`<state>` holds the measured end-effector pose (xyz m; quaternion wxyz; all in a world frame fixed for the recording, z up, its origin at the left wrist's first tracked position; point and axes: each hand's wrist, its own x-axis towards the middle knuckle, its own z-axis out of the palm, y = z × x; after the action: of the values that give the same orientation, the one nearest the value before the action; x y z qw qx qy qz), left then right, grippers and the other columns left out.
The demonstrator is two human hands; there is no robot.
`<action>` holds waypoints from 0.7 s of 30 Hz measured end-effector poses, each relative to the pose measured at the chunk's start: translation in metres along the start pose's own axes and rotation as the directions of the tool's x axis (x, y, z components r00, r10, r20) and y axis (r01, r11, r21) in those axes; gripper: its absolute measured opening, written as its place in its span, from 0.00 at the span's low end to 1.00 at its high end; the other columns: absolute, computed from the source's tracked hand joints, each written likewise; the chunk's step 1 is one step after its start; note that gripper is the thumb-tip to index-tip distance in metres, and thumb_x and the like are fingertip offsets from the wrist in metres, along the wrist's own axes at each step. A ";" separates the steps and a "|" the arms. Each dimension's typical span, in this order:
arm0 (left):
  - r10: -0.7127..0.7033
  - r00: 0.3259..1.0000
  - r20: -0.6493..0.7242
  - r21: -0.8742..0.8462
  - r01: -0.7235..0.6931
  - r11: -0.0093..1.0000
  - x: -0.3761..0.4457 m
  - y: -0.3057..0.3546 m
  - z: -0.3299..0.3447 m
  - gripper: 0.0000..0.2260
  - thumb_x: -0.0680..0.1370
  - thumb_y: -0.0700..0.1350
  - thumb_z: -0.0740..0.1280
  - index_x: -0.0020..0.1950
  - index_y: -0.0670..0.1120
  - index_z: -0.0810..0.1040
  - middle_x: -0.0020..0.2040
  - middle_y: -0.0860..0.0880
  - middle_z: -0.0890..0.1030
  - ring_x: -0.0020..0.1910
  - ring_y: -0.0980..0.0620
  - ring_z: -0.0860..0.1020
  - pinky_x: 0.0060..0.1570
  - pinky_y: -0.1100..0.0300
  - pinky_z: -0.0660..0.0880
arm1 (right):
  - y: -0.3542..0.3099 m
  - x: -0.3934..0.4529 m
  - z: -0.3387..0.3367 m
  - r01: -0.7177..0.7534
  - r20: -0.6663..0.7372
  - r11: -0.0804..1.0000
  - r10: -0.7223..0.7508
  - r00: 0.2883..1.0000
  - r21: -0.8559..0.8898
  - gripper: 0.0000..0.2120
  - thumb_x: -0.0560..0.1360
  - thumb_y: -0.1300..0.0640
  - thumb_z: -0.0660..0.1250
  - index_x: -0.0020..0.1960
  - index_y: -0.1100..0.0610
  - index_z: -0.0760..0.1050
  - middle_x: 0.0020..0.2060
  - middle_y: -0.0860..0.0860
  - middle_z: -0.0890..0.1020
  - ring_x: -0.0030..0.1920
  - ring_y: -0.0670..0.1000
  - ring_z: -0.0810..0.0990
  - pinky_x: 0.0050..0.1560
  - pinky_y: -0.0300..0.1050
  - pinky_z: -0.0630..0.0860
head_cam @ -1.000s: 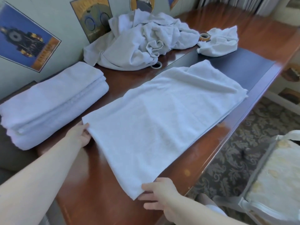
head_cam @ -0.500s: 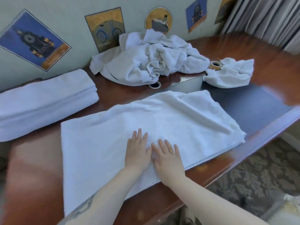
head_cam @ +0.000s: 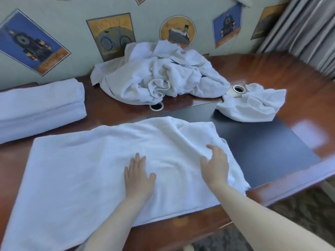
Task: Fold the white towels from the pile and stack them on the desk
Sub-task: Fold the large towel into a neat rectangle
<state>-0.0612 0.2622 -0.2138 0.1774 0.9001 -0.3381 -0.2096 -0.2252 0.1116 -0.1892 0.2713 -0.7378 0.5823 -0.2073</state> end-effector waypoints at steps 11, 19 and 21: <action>0.084 0.996 -0.039 -0.347 -0.092 0.933 0.011 0.139 0.032 0.19 0.78 0.41 0.63 0.69 0.49 0.73 0.69 0.53 0.72 0.68 0.51 0.70 0.68 0.60 0.64 | 0.037 0.114 -0.033 -0.197 0.423 0.980 0.161 0.892 0.043 0.27 0.70 0.52 0.73 0.66 0.53 0.69 0.53 0.47 0.77 0.50 0.52 0.78 0.47 0.47 0.75; -0.361 0.928 -0.090 -0.534 0.261 0.804 0.054 0.237 0.071 0.41 0.63 0.56 0.78 0.72 0.53 0.65 0.62 0.51 0.68 0.63 0.50 0.69 0.61 0.59 0.68 | 0.063 0.103 -0.035 0.209 0.672 0.915 -0.396 0.626 0.344 0.07 0.70 0.67 0.64 0.34 0.61 0.73 0.26 0.47 0.75 0.28 0.42 0.72 0.29 0.34 0.66; -0.426 0.904 -0.041 -0.474 0.358 0.805 0.061 0.238 0.073 0.39 0.65 0.51 0.77 0.73 0.55 0.64 0.64 0.50 0.67 0.65 0.49 0.67 0.61 0.60 0.67 | 0.069 0.115 -0.038 0.171 0.760 0.897 -0.436 0.482 0.407 0.06 0.71 0.69 0.65 0.40 0.60 0.78 0.35 0.49 0.81 0.38 0.45 0.79 0.38 0.34 0.73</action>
<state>-0.1828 0.0395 -0.1819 0.3600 0.8963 -0.0718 -0.2490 -0.2736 -0.0185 -0.2053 0.5736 -0.7918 0.2048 0.0460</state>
